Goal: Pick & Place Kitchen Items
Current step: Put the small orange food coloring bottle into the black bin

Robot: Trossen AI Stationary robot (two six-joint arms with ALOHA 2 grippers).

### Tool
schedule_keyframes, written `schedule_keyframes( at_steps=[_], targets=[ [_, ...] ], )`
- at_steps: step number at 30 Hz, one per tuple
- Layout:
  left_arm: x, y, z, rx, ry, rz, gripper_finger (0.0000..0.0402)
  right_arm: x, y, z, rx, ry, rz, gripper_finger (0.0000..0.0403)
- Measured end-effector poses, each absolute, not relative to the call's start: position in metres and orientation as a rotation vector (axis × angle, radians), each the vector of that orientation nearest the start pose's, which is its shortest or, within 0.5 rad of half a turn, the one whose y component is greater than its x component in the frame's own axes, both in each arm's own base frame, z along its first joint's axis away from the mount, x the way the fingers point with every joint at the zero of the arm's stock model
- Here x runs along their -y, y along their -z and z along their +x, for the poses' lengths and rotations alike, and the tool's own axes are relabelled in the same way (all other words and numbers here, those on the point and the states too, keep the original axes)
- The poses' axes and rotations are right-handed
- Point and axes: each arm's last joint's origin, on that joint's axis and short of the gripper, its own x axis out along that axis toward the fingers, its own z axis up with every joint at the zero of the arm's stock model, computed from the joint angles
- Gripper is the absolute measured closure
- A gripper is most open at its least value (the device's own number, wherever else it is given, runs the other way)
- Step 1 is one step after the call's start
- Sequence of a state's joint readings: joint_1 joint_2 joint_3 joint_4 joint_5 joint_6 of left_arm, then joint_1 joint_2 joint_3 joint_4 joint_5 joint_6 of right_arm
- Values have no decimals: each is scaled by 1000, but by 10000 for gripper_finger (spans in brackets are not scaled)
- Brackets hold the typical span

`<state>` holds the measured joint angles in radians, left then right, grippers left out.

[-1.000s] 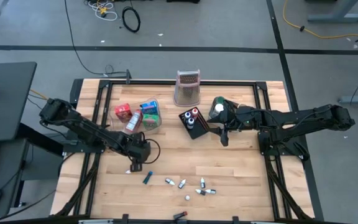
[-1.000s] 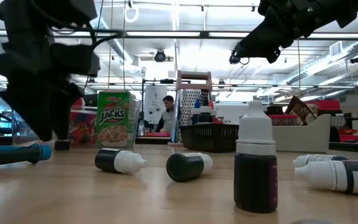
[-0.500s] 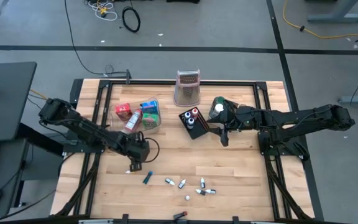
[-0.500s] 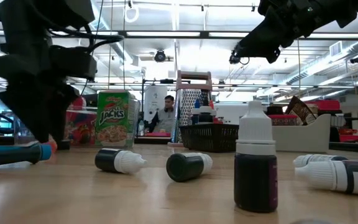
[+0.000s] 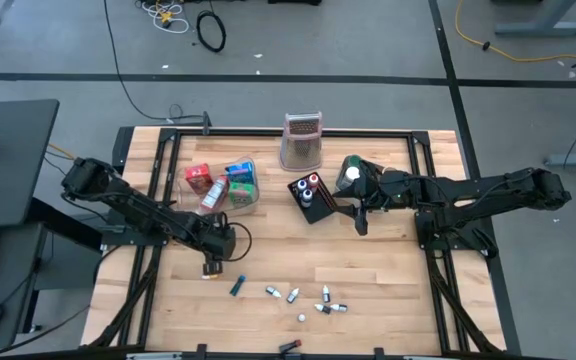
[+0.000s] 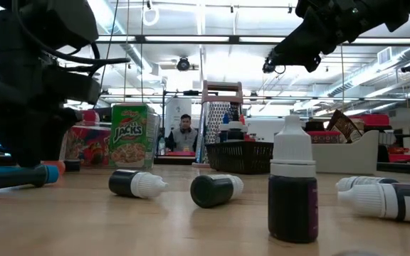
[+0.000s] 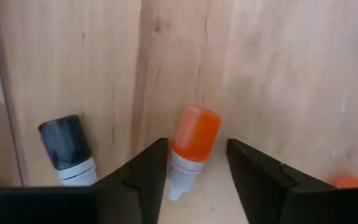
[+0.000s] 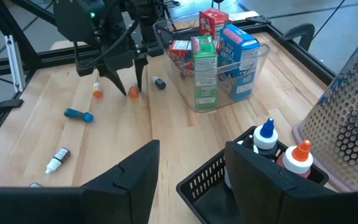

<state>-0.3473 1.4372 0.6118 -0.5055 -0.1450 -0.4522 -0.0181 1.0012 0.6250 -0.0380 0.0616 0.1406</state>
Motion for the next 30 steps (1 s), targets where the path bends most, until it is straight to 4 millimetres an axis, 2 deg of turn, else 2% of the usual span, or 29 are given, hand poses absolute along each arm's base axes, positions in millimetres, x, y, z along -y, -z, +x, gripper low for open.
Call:
schedule_keyframes(
  at_steps=[6,9,15,19,24,30],
  targets=[
    [71,-133,208,-1277,-135,-113,292,6,-253,216,-408,108,129,209],
    [74,-137,215,-1237,-135,-120,312,6,-253,216,-408,108,129,209],
    [80,-162,241,-1027,-111,-62,308,6,-253,216,-406,108,129,209],
    [82,-184,265,-786,-67,-4,302,6,-253,216,-399,107,130,209],
    [68,-211,289,-503,-66,90,310,6,-255,217,-387,107,130,209],
    [32,-228,304,-325,-101,117,304,6,-256,217,-368,106,130,209]
  ],
)
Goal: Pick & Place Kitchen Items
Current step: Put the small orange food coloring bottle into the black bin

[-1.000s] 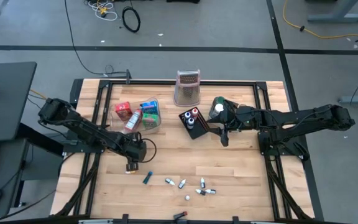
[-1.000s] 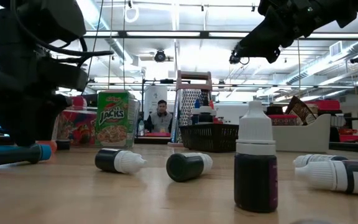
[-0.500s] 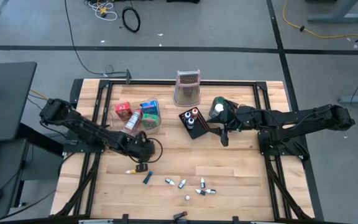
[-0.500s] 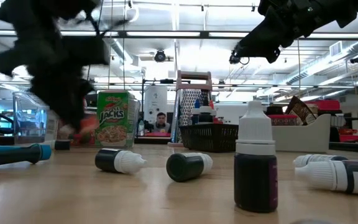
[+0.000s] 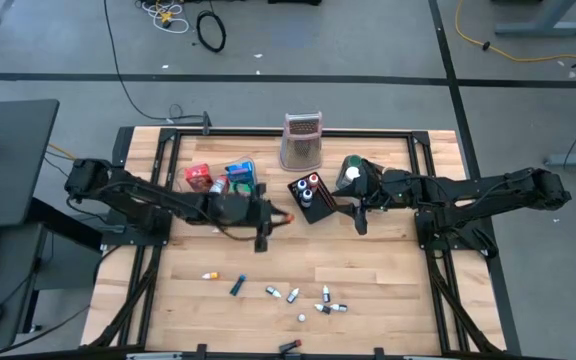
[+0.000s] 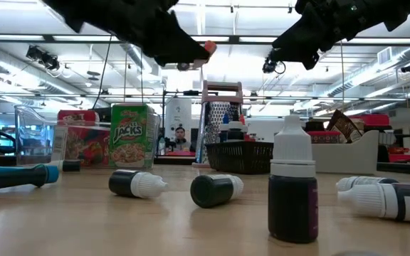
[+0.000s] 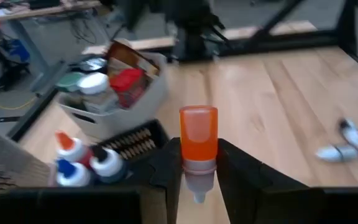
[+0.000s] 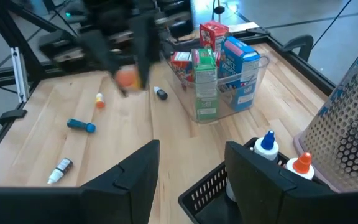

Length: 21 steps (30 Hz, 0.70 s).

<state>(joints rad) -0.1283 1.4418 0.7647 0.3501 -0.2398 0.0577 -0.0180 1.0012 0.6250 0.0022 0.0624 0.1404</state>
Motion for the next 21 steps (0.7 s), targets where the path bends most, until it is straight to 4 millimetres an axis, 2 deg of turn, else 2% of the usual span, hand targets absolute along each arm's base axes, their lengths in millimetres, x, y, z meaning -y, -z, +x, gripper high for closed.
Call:
schedule_keyframes(
  at_steps=[5,8,11,16,21],
  targets=[
    [8,-229,307,-309,-132,75,302,6,-257,218,-361,105,130,209],
    [2,-218,315,-303,-129,67,307,6,-257,218,-360,105,130,209],
    [1,-202,333,-283,-106,84,308,6,-258,218,-353,105,128,209],
    [2,-171,368,-354,-110,129,302,6,-258,218,-352,97,85,209],
    [1,-150,402,-401,-132,182,306,6,-257,218,-360,96,80,209]
  ],
)
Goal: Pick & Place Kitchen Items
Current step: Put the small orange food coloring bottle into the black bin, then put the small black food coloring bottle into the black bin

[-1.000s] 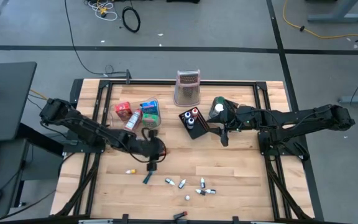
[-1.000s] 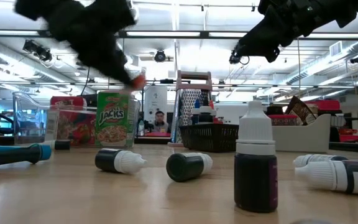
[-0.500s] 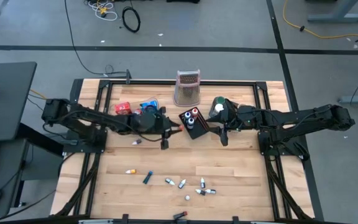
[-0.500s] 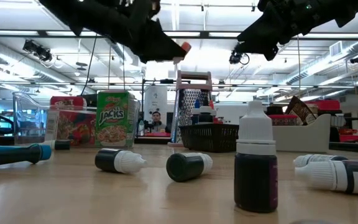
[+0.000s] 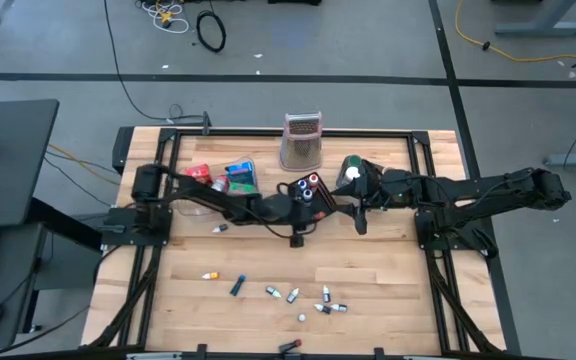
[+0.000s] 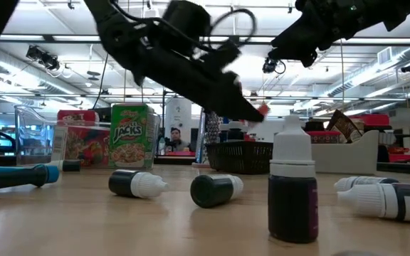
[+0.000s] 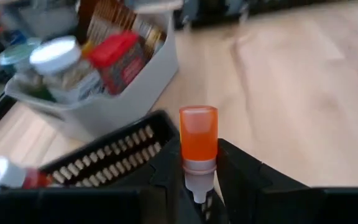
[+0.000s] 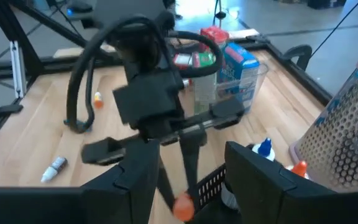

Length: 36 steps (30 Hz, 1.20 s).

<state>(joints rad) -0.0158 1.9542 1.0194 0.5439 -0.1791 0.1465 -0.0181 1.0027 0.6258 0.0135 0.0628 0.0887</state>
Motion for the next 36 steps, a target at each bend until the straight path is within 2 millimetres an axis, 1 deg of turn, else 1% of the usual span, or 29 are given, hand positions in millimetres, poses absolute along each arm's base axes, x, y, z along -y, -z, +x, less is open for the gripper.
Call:
schedule_keyframes(
  at_steps=[4,7,17,20,22,27,32,36],
  targets=[
    [-4,-144,410,-509,-245,214,303,6,-255,217,-380,97,79,209],
    [-7,-141,411,-566,-253,223,295,6,-255,217,-386,97,78,209],
    [-7,-141,411,-567,-271,221,254,6,-255,217,-390,97,77,209],
    [-3,-143,410,-562,-270,225,241,6,-255,217,-389,97,77,209],
    [3,-151,409,-540,-257,228,236,6,-255,217,-389,97,77,209],
    [23,-183,399,-513,-215,255,233,6,-255,217,-389,97,78,209],
    [44,-217,375,-554,-230,295,239,6,-255,219,-373,96,78,209],
    [55,-240,350,-603,-271,269,246,6,-255,225,-340,88,86,209]
  ],
)
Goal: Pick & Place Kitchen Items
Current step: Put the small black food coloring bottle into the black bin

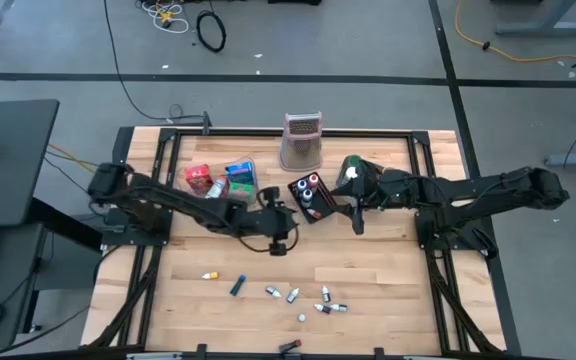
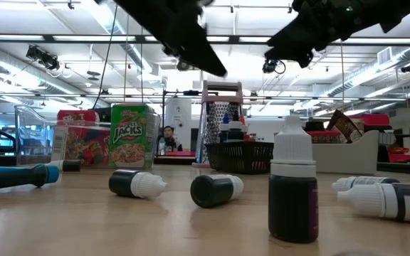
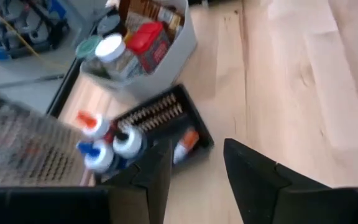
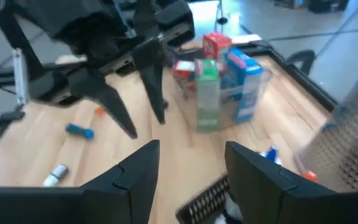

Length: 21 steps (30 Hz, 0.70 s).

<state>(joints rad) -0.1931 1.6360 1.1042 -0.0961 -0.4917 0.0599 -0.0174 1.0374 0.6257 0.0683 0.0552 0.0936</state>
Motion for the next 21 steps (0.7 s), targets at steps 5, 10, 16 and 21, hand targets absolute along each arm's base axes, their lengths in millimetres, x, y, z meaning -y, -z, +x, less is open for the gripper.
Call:
schedule_keyframes(
  at_steps=[5,10,16,21],
  targets=[
    [63,-267,319,-616,-268,253,247,-2,-247,236,-350,-103,69,209],
    [66,-275,284,-513,-249,261,248,-17,-245,250,-271,-242,-3,209],
    [60,-240,249,-395,-212,165,253,-28,-245,264,-129,-294,-186,209],
    [57,-217,235,-335,-179,99,254,-34,-239,273,-121,-308,13,209]
  ],
)
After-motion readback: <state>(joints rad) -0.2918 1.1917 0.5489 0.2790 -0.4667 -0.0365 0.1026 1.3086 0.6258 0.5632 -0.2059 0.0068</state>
